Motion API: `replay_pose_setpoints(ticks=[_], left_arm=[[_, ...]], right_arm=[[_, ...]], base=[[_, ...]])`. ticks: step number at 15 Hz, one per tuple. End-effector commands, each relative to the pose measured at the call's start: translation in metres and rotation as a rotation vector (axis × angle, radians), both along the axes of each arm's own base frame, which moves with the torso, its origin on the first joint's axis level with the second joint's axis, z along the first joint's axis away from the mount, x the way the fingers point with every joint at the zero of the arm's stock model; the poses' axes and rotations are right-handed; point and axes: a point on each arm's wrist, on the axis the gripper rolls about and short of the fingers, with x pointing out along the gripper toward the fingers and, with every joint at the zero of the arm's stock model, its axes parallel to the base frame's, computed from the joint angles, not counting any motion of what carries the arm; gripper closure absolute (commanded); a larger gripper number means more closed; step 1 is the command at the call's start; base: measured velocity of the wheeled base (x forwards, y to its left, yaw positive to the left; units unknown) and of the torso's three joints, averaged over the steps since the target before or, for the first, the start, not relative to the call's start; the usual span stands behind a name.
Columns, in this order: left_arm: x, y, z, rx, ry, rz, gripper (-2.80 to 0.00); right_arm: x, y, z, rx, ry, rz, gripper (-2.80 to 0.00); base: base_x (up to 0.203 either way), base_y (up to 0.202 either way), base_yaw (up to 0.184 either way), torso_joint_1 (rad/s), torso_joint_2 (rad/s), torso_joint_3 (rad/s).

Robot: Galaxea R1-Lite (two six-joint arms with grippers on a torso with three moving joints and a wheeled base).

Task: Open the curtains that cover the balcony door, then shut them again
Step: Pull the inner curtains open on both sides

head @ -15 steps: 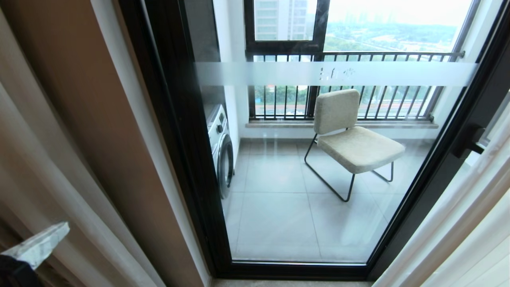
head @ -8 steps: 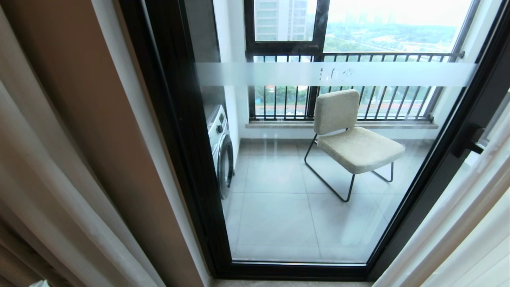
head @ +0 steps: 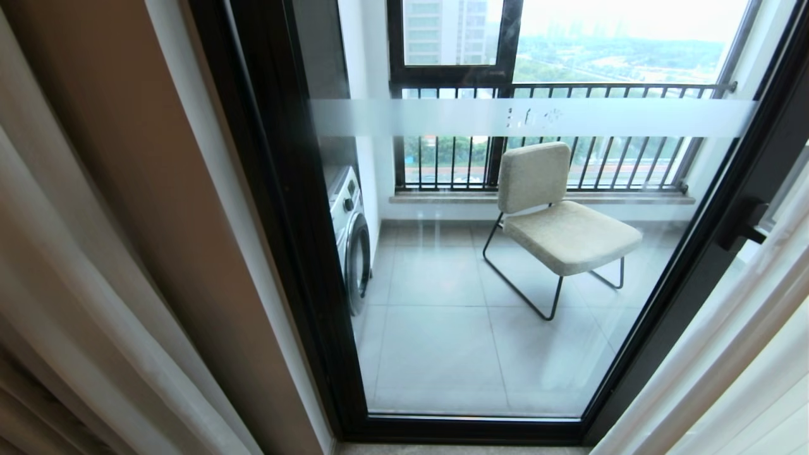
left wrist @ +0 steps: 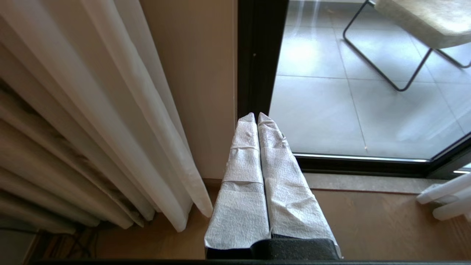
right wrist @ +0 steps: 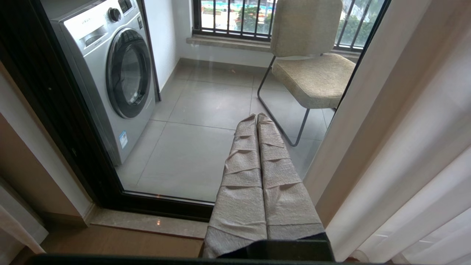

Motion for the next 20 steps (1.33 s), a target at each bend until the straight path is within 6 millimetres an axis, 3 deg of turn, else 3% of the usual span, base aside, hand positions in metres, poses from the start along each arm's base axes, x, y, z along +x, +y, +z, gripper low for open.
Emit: replay_pose_setpoints(ticks=[1,6,20], left_arm=[[-0.004,0.000,0.000,-0.001,-0.055,-0.033,0.00],[-0.020,0.000,-0.003,0.001,-0.252,-0.011,0.00],[-0.020,0.000,-0.003,0.000,-0.259,-0.009,0.00]], right_arm=[[0.000,0.000,0.000,-0.001,-0.001,0.000,0.00],[0.000,0.000,0.000,-0.001,0.002,0.000,0.00],[0.000,0.000,0.000,-0.001,0.000,0.001,0.00]], base=[[0.000,0.000,0.000,0.000,0.00,0.000],[0.000,0.000,0.000,0.000,0.00,0.000],[0.000,0.000,0.000,0.000,0.00,0.000]])
